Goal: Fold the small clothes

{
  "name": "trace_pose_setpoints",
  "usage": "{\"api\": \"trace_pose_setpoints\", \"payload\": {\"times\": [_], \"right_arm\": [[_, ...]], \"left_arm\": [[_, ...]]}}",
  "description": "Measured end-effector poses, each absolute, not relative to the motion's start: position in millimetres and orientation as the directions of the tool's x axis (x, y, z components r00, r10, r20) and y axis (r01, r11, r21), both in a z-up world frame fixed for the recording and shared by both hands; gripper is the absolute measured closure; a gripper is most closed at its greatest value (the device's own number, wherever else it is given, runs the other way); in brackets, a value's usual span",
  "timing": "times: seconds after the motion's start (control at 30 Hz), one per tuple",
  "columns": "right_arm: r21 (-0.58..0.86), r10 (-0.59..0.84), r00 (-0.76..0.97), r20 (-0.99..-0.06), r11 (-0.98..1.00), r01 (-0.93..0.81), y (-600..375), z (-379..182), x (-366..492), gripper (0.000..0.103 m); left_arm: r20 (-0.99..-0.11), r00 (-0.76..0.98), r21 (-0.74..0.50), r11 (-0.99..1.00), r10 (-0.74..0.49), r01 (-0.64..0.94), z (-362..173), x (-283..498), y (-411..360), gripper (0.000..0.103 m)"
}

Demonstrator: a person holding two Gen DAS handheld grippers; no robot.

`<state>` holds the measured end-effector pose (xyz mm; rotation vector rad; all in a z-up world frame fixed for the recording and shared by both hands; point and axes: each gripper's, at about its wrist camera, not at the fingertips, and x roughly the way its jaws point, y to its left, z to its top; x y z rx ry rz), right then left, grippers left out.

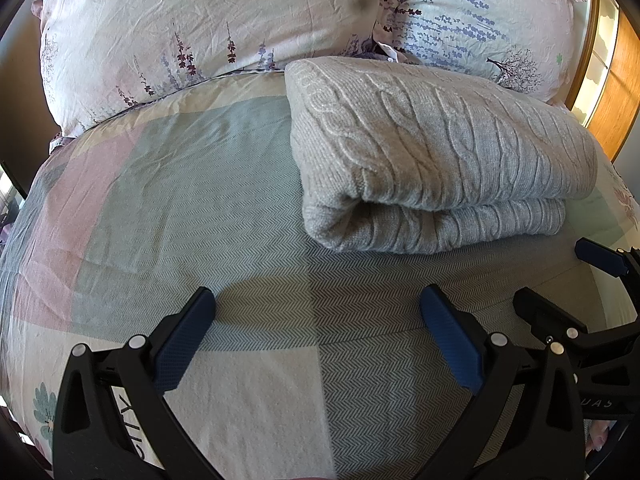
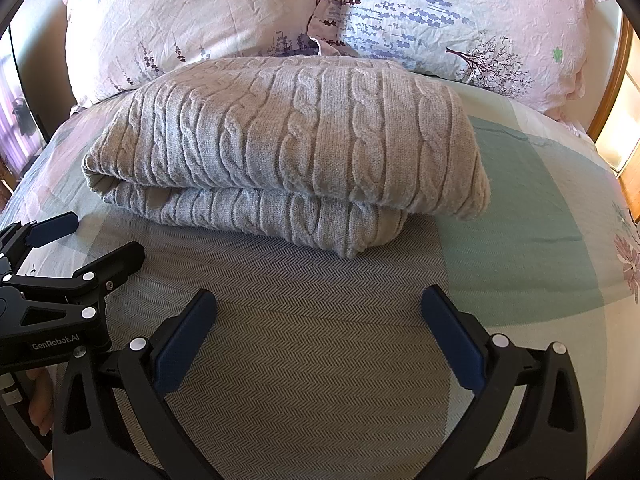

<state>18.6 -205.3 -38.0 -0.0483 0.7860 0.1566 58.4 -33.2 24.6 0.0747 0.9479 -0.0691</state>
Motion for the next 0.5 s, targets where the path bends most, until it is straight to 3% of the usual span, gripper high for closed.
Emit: {"api": "trace_pose_setpoints", "payload": {"times": [0.5], "right_arm": [[0.015, 0.122, 0.696, -0.708, 0.987, -0.158, -205.3, -38.0, 18.7, 0.001]], "left_arm": [[-0.814, 0.580, 0.034, 0.995, -0.027, 0.095, 25.0, 59.5, -33.4, 0.002]]}}
